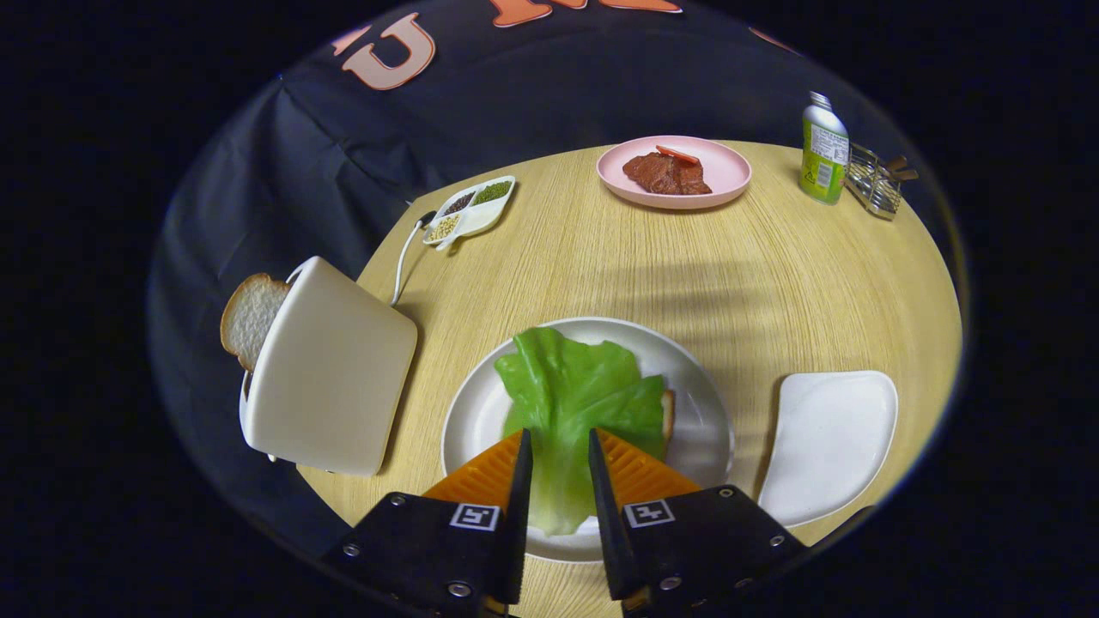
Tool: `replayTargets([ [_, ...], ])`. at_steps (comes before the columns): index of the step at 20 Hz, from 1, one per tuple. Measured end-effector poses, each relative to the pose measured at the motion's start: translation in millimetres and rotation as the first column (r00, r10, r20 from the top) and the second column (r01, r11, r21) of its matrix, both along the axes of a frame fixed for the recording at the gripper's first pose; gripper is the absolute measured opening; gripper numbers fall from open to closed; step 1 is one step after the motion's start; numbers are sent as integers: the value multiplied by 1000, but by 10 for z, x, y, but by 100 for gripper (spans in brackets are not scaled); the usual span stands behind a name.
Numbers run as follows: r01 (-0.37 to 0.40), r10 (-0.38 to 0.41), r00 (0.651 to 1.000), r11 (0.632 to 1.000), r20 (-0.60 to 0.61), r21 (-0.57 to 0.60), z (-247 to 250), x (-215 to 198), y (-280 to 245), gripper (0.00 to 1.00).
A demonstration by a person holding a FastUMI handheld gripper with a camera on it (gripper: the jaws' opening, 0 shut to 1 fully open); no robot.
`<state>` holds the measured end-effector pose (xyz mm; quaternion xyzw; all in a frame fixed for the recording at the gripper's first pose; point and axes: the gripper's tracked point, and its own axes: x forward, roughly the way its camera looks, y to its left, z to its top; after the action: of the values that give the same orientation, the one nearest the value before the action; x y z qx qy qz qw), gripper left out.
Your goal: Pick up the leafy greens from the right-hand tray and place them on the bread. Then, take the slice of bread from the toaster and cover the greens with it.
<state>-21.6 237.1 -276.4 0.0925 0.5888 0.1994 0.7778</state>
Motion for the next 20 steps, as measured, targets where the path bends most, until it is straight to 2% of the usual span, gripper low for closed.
replayTargets([
  [3, 10, -8, 999, 999, 49, -39, 80, 90, -67, 49],
  [7, 16, -12, 994, 999, 106, -33, 393, 210, -44, 59],
  [12, -28, 37, 986, 998, 160, -55, 805, 241, 171, 86],
  [14, -59, 65, 982, 997, 178, -40, 1034, 217, 355, 92],
  [16, -84, 87, 977, 996, 194, -25, 1228, 209, 573, 96],
  [20, -137, 136, 962, 990, 235, -13, 1581, 241, 995, 97],
])
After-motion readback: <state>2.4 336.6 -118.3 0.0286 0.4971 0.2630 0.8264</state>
